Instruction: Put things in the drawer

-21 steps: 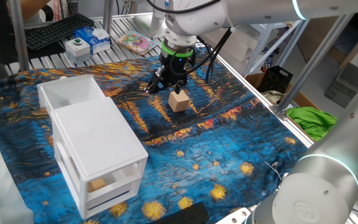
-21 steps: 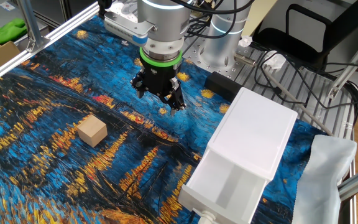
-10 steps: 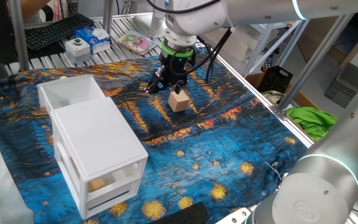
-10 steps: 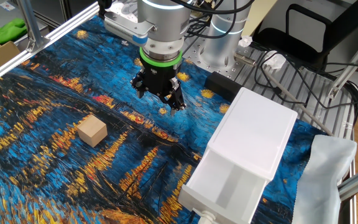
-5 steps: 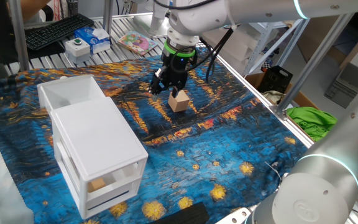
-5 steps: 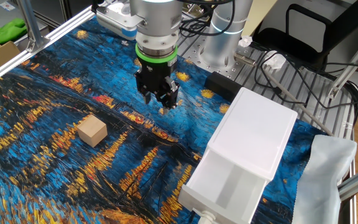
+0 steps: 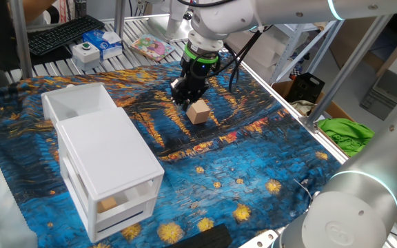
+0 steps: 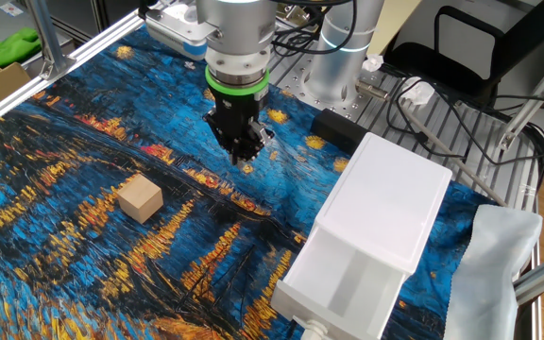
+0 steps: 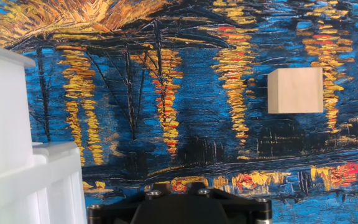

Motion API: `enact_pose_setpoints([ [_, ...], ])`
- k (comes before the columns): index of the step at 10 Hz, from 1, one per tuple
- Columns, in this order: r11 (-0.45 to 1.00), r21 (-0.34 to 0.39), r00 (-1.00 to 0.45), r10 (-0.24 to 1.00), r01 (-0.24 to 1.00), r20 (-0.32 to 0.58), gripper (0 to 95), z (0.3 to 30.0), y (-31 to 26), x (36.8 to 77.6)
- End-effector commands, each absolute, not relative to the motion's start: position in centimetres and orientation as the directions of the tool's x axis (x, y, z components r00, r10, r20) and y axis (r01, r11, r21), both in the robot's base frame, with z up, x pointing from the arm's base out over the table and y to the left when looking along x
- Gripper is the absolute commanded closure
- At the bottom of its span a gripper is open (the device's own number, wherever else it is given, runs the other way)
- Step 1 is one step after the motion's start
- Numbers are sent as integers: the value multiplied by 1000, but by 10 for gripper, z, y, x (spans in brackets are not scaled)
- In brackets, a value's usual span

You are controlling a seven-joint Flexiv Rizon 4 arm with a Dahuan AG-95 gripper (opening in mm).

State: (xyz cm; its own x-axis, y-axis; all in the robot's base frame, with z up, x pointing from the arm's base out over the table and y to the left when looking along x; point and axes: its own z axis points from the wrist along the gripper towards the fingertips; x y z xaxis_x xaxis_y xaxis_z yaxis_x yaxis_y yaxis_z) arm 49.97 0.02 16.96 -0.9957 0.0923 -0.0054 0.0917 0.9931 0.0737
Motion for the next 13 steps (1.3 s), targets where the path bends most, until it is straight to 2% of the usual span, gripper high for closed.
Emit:
enact_pose_setpoints([
  [1,993,71,-996,91,91,-6,950,170,0,499],
  [13,997,67,-999,36,35,-11,950,154,-47,526],
])
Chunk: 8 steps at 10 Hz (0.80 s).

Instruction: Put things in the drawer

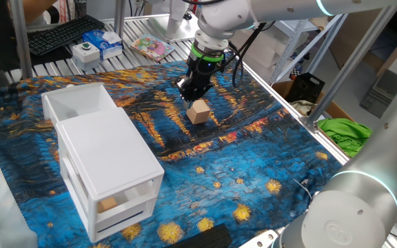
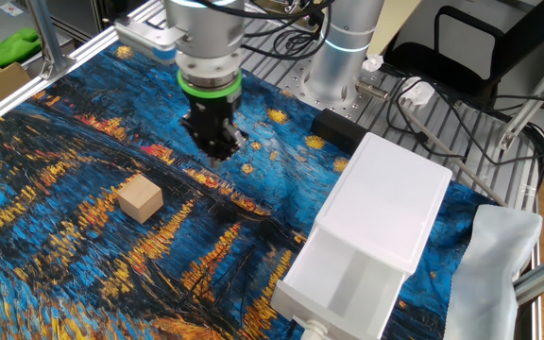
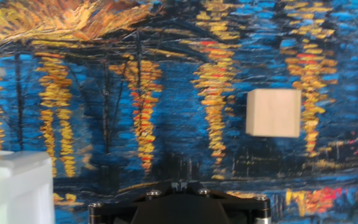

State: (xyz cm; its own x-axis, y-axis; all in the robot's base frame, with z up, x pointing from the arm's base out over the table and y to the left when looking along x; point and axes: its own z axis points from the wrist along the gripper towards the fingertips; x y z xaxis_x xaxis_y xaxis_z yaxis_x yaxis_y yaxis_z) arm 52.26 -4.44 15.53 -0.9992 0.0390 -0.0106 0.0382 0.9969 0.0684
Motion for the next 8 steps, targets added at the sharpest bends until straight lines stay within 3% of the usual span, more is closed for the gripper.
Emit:
enact_pose_setpoints([
  [1,997,66,-999,31,30,-10,950,155,-51,530],
  [8,998,58,-999,37,37,9,950,151,-83,567],
])
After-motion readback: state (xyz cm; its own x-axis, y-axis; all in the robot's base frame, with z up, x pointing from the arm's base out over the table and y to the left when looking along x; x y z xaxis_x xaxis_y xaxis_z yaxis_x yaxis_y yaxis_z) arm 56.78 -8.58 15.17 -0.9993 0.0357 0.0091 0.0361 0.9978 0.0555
